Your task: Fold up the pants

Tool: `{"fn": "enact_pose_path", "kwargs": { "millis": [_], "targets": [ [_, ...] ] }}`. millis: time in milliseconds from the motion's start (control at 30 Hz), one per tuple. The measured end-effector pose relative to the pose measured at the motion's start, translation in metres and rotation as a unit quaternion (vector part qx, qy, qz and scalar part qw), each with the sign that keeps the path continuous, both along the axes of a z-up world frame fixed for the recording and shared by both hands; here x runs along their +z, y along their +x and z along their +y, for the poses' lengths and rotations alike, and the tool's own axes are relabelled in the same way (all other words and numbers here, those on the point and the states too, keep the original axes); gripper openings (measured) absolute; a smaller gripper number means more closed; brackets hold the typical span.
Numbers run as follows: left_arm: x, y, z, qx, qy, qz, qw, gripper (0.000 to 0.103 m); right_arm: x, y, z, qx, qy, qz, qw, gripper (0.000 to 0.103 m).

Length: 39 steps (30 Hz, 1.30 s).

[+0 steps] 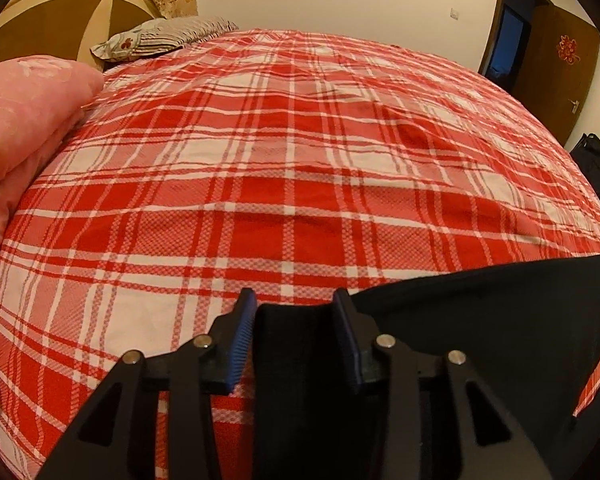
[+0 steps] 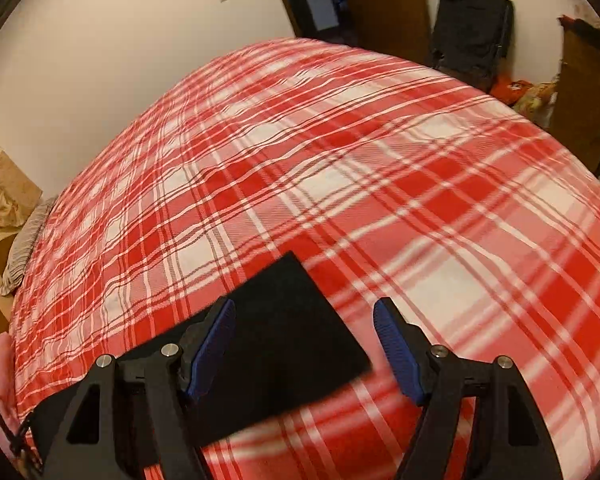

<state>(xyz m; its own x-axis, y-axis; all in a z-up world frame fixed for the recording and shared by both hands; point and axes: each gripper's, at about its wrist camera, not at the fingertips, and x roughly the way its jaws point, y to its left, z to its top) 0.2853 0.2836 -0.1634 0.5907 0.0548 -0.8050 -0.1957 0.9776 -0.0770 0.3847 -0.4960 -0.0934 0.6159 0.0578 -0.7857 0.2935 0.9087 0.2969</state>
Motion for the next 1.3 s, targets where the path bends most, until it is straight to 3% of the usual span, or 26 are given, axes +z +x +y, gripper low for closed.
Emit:
{"fn": "enact_pose_path", "kwargs": {
  "millis": [167,233,367,433,467,533,567,600,633,700,867,1300],
  "targets": [
    [-0.002,-0.002,-0.001,-0.010,0.000,-0.001,0.9999,0.038,-0.020,0.042,0.004,0.020,-0.002,0.022,1.000,0.073],
    [-0.002,-0.002,-0.002,-0.017,-0.005,-0.002,0.9998,0.031,-0.029,0.054,0.005,0.024,-0.007,0.033,0.999,0.073],
    [-0.002,0.000,-0.003,-0.020,-0.002,0.004,0.9998,0.031,-0.047,0.073,0.005,0.036,-0.003,0.050,0.998,0.073],
    [-0.002,0.001,-0.003,-0.016,-0.002,0.006,0.9998,0.034,-0.050,0.076,0.009,0.054,-0.001,0.051,0.997,0.061],
    [-0.001,0.002,-0.003,-0.011,0.007,0.009,0.9999,0.037,-0.050,0.076,0.012,0.069,0.007,0.052,0.996,0.046],
    [-0.001,0.004,-0.003,-0.007,0.015,0.010,0.9998,0.041,-0.050,0.076,0.016,0.083,0.006,0.054,0.995,0.037],
    [-0.001,0.005,-0.004,-0.007,0.017,0.012,0.9998,0.042,-0.051,0.076,0.017,0.085,-0.004,0.058,0.995,0.026],
    [-0.001,0.006,-0.004,-0.009,0.016,0.012,0.9997,0.039,-0.052,0.075,0.016,0.083,-0.011,0.060,0.995,0.017],
    [-0.001,0.008,-0.005,-0.017,0.013,0.014,0.9997,0.030,-0.052,0.074,0.014,0.081,-0.008,0.058,0.995,0.016],
    [0.000,0.010,-0.007,-0.026,0.020,0.016,0.9993,0.013,-0.050,0.071,0.012,0.064,-0.010,0.052,0.997,0.005],
    [0.009,0.008,-0.007,-0.026,0.028,0.005,0.9993,0.011,-0.032,0.058,0.019,0.065,-0.026,0.019,0.997,0.005],
    [0.044,-0.024,0.001,-0.037,-0.035,-0.076,0.9958,0.010,0.042,-0.018,0.025,0.082,-0.028,-0.112,0.990,0.005]
  ]
}}
